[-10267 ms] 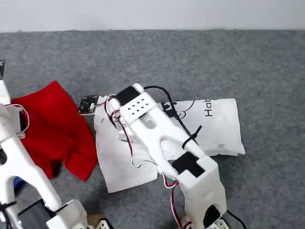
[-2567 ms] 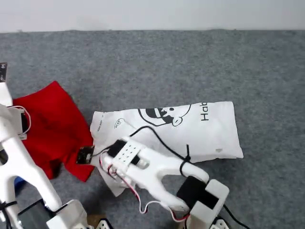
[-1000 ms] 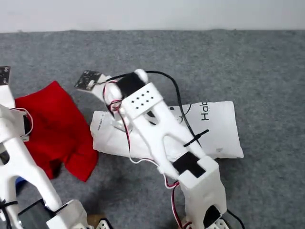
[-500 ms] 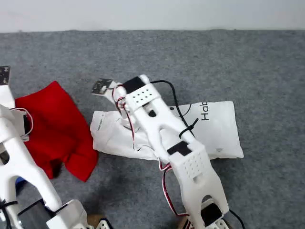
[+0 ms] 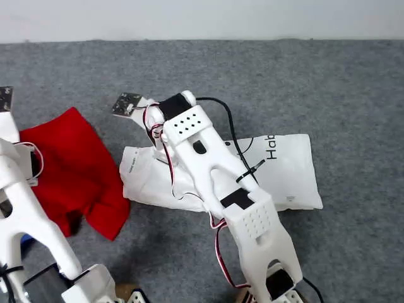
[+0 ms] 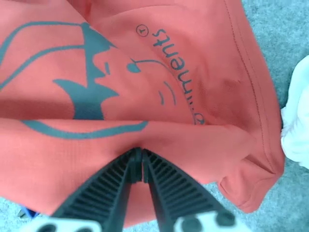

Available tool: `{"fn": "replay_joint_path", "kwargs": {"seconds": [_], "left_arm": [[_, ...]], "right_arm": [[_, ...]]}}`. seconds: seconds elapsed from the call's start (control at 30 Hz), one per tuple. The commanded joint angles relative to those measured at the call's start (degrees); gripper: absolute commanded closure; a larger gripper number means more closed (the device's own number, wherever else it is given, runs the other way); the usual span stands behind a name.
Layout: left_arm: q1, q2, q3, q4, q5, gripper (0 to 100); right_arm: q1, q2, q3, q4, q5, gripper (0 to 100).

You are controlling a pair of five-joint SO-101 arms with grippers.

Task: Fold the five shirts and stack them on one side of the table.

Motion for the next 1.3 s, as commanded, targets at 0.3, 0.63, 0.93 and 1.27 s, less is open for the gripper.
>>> {"fn": "replay_joint_path", "kwargs": {"seconds": [0.3,0.63,0.93,1.27], "left_arm": [[0.18,-2.64,-0.22,-1.05,0.0,98],[0.18,-2.9,-0.57,1.23,0.0,98],[0.44,-12.48,-0.22,5.01,0.0,98],[0.26,-20.04,1.01,8.26,0.0,98]], "right_arm": [[1.36,8.4,-10.02,0.75,0.53,96.1],[7.52,2.42,-16.88,10.51,-4.75,96.2],[21.49,-16.84,9.67,10.24,-6.86,95.7],[37.49,-28.09,18.02,10.15,-7.74,83.6]]}}
